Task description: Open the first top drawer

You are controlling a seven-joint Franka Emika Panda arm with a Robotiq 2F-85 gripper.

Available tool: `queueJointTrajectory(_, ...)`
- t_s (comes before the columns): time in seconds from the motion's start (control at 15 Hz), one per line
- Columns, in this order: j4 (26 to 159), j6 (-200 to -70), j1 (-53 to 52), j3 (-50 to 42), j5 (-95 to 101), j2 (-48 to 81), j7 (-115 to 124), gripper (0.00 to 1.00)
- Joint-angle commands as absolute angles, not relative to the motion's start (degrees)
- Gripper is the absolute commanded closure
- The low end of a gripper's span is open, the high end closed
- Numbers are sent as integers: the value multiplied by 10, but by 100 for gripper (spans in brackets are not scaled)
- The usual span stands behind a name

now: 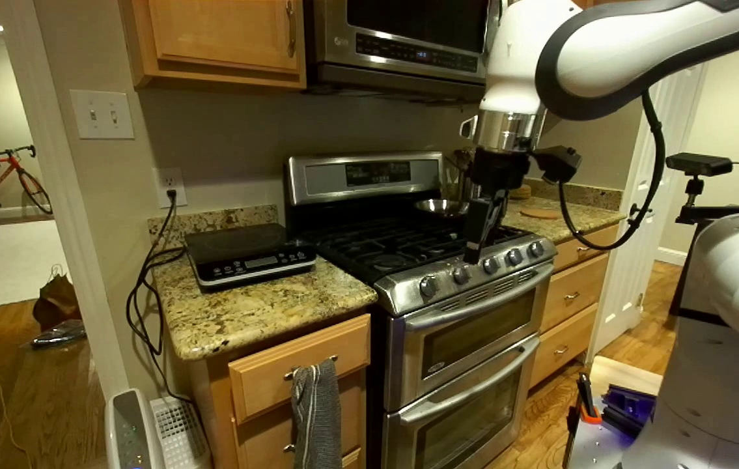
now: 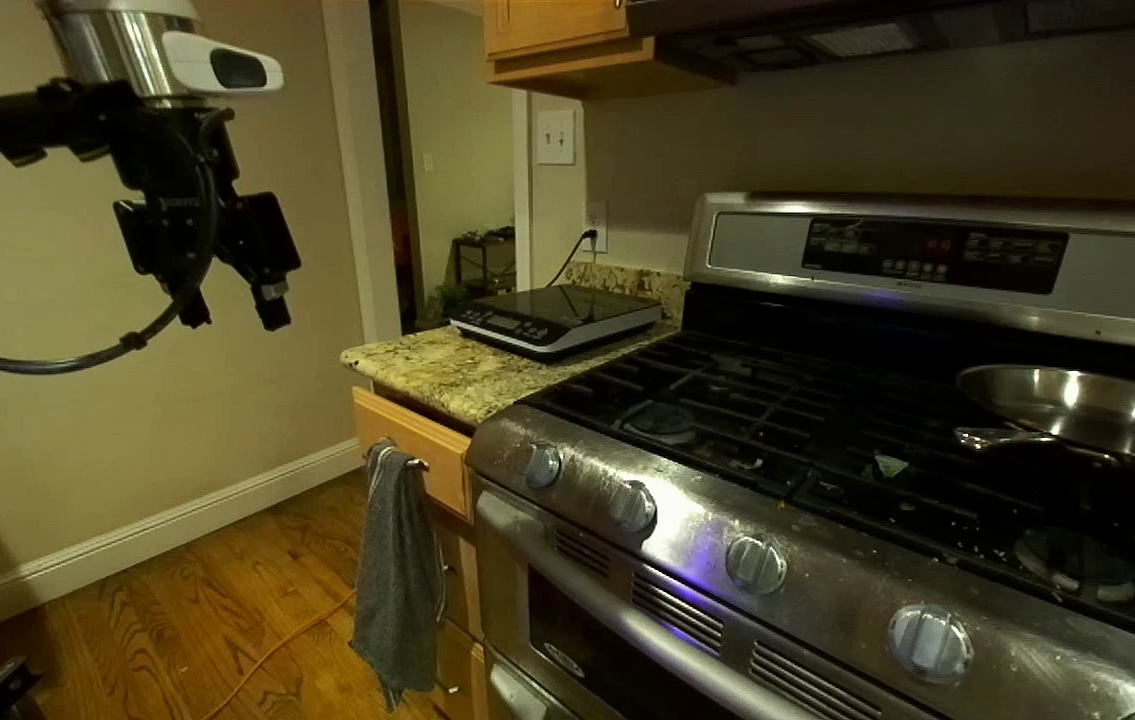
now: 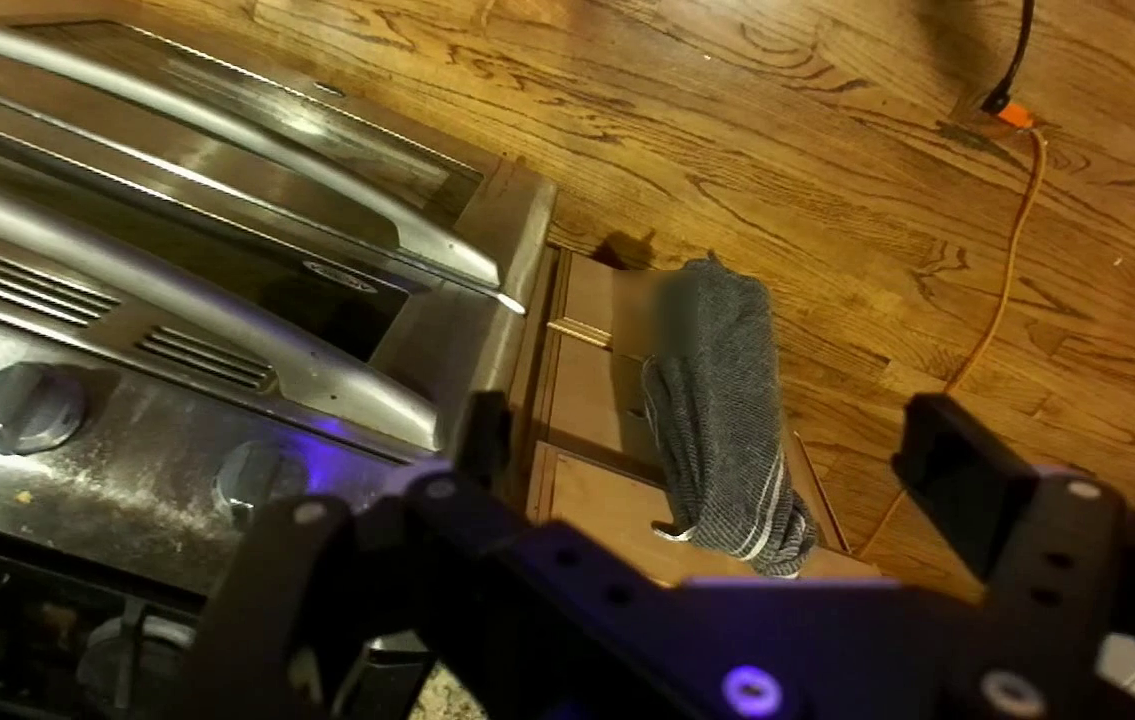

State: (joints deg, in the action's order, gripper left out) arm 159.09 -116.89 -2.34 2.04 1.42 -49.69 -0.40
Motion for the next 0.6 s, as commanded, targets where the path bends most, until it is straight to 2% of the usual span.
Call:
queueJointTrajectory(0.0,1590,-1257,-44,46,11,-411,1,0)
queueJointTrajectory(0.33,1591,-1380,-56,99,28,-289,29,0)
queueJointTrajectory(0.47,1591,-1403,-56,115,36,-252,42,0)
queueJointTrajectory(0.53,1590,-1375,-60,98,27,-283,23,0)
